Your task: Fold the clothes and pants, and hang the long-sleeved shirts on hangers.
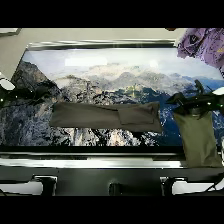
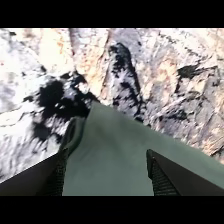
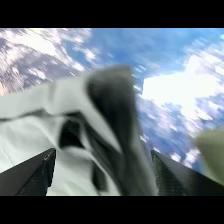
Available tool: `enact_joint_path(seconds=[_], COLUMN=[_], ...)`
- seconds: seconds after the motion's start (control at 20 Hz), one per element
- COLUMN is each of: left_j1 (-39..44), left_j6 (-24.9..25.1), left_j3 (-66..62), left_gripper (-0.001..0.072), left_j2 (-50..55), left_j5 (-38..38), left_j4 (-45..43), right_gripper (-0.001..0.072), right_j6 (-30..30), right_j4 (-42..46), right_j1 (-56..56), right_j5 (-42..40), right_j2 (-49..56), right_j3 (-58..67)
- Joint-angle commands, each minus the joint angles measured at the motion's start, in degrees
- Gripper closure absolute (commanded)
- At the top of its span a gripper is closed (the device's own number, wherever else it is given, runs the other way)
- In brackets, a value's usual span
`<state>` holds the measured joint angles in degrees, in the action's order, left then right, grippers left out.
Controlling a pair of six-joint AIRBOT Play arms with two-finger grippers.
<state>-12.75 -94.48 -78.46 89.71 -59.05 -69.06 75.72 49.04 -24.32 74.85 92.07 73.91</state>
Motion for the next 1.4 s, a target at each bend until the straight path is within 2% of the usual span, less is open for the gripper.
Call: enact_joint_path(seconds=[0.0, 0.3, 0.6, 0.65, 0.7, 0.75, 0.8, 0.85, 0.9, 0.95, 1.0, 1.05, 1.35], left_j1=[-0.04, -0.02, -0.02, -0.02, -0.02, 0.07, 0.28, 0.79, 1.51, 2.71, 4.17, 6.27, 25.42], left_j6=[-2.54, -4.68, -6.10, -6.10, -6.10, -6.10, -6.08, -6.08, -6.08, -6.03, -5.99, -5.79, -5.86], left_j3=[-1.51, -1.51, -1.51, -1.51, -1.51, -1.51, -1.51, -1.51, -1.51, -1.51, -1.51, -1.49, -1.51], left_gripper=[0.0153, 0.0153, 0.0153, 0.0153, 0.0153, 0.0155, 0.0159, 0.0174, 0.0223, 0.0360, 0.0558, 0.0688, 0.0689], left_j2=[-0.07, -0.07, -0.07, -0.07, -0.07, -0.07, -0.07, -0.04, 0.00, 0.11, 0.28, 0.68, 8.02], left_j5=[-4.31, -4.57, -4.63, -4.66, -4.68, -4.74, -4.87, -4.90, -4.87, -4.87, -4.79, -4.33, 6.08], left_j4=[-2.62, -2.60, -2.58, -2.58, -2.51, -2.32, -2.08, -1.49, -0.74, 0.20, 1.03, 2.05, 16.26], right_gripper=[0.0017, 0.0017, 0.0026, 0.0099, 0.0284, 0.0501, 0.0635, 0.0681, 0.0682, 0.0682, 0.0682, 0.0682, 0.0682], right_j6=[-5.86, -10.64, -11.54, -11.67, -11.65, -11.65, -11.56, -10.49, -8.61, -5.57, -1.44, 1.38, 16.04], right_j4=[-2.54, -8.63, -9.44, -9.62, -9.90, -10.54, -10.88, -10.86, -10.60, -8.13, -4.70, -1.99, 13.33], right_j1=[-3.63, -2.78, 6.14, 7.87, 9.16, 10.12, 10.71, 10.75, 10.75, 10.75, 11.06, 11.02, 10.99], right_j5=[4.74, 3.50, -0.20, -1.14, -1.75, -2.21, -2.99, -4.04, -4.59, -4.22, -2.69, -1.01, 7.89], right_j2=[3.37, 8.92, 11.45, 11.50, 11.34, 10.78, 9.46, 7.28, 4.87, 2.27, 0.02, -1.90, -9.90], right_j3=[-1.49, -4.44, -6.27, -6.25, -6.14, -5.99, -5.88, -5.88, -5.88, -5.25, -3.98, -2.71, 7.82])
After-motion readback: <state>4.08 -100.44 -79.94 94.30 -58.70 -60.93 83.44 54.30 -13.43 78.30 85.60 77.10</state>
